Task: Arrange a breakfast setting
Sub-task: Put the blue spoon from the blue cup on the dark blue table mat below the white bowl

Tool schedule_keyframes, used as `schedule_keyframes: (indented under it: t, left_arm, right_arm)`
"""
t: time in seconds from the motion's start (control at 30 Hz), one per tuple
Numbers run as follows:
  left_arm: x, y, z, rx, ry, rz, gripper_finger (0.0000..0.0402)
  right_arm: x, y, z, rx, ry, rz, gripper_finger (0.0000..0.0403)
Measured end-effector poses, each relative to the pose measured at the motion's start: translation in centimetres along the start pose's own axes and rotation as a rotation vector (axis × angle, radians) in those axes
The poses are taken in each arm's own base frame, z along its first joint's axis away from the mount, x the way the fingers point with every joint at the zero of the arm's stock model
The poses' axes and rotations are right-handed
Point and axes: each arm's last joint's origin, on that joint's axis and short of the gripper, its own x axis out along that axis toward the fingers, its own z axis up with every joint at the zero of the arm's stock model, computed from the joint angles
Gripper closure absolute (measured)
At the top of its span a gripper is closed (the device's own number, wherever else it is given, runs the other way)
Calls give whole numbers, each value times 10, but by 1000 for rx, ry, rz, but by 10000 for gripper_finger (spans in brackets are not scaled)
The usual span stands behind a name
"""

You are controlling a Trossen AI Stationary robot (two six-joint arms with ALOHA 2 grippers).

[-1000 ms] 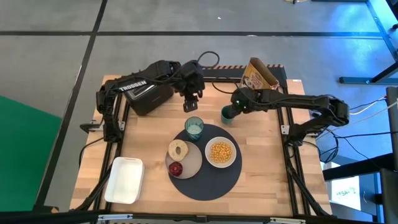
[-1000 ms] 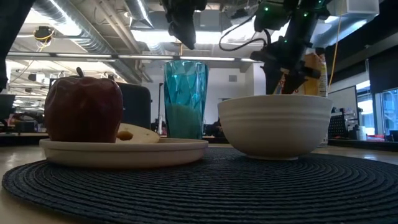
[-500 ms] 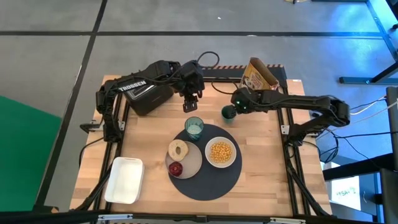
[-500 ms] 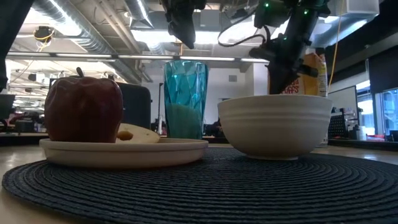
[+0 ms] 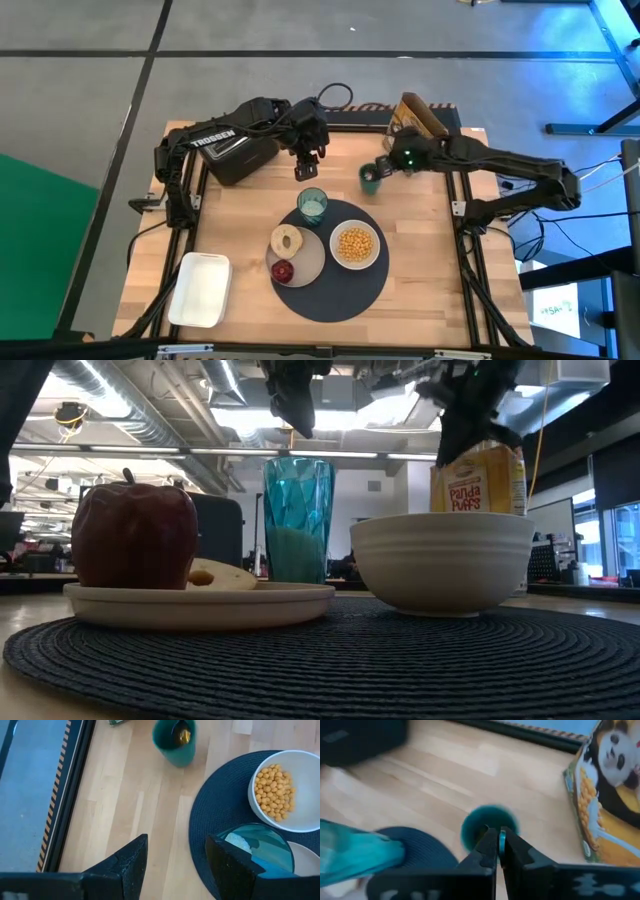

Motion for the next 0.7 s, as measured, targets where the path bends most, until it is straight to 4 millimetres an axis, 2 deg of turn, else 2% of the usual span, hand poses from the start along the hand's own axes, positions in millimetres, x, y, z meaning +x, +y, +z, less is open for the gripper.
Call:
schedule_keyframes:
  t: [0.17,0.37,0.57,0.7]
  left_arm:
    - [0,0,0,-5,-5,-11,207]
    - [-1,-1,6,-26,-72,-66,207]
    - [-7,1,21,-68,-243,-70,207]
    - [-24,6,31,-180,-404,-54,207]
  right_arm:
    - [-27,0,11,39,-77,67,400]
    - [-66,7,21,4,-258,130,401]
    - [-89,22,39,45,-540,275,401]
    - [-97,32,46,94,-716,251,401]
